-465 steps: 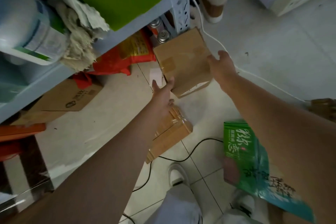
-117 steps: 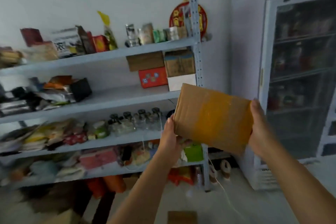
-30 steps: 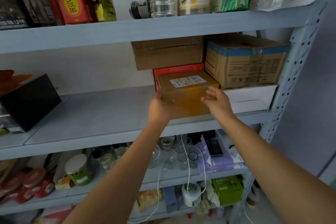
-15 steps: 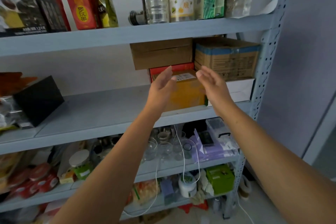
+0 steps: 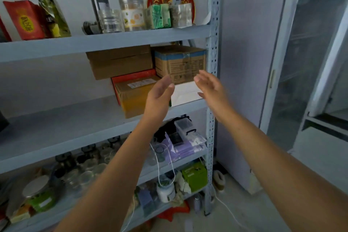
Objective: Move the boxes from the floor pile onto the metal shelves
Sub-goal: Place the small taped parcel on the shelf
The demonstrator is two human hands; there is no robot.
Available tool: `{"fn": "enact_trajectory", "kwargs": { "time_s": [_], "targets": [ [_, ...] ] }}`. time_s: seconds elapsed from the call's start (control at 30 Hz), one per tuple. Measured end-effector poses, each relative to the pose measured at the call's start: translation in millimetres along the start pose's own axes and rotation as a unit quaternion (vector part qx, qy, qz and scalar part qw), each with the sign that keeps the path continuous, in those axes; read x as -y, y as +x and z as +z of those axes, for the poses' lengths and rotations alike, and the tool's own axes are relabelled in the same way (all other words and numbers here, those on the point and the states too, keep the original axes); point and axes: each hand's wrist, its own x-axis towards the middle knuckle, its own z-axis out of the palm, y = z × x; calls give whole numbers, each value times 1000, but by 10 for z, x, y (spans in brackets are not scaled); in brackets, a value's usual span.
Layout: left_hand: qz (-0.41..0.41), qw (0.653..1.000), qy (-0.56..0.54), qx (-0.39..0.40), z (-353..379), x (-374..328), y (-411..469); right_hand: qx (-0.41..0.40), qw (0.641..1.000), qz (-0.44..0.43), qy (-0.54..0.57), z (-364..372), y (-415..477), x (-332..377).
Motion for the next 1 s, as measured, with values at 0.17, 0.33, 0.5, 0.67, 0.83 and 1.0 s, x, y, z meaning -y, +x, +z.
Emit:
{"fn": "enact_trajectory", "kwargs": {
  "time_s": [0.17, 0.33, 0.5, 0.67, 0.83, 1.0],
  "targets": [
    [-8, 1000, -23, 19, 588, -209, -238, -36, 999, 8, 16, -665, -300, 94],
    [-25, 996, -54, 71, 1481, -390, -639, -83, 996, 25, -16, -1584, -738, 105],
    [-37, 990, -60, 120, 2449, -336, -1203, -120, 990, 54, -58, -2595, -1289, 10],
    [-100, 977, -71, 178, 3332, -51, -1896, -159, 976, 120, -89, -3464, -2010, -180],
    [-123, 952, -78, 269, 4178, 33, -2312, -237, 952, 170, -96, -4274, -2600, -363],
    [-130, 914, -106, 369, 5015, -5, -2643, -323, 915, 209, -122, -5013, -3119, -402]
  ]
}}
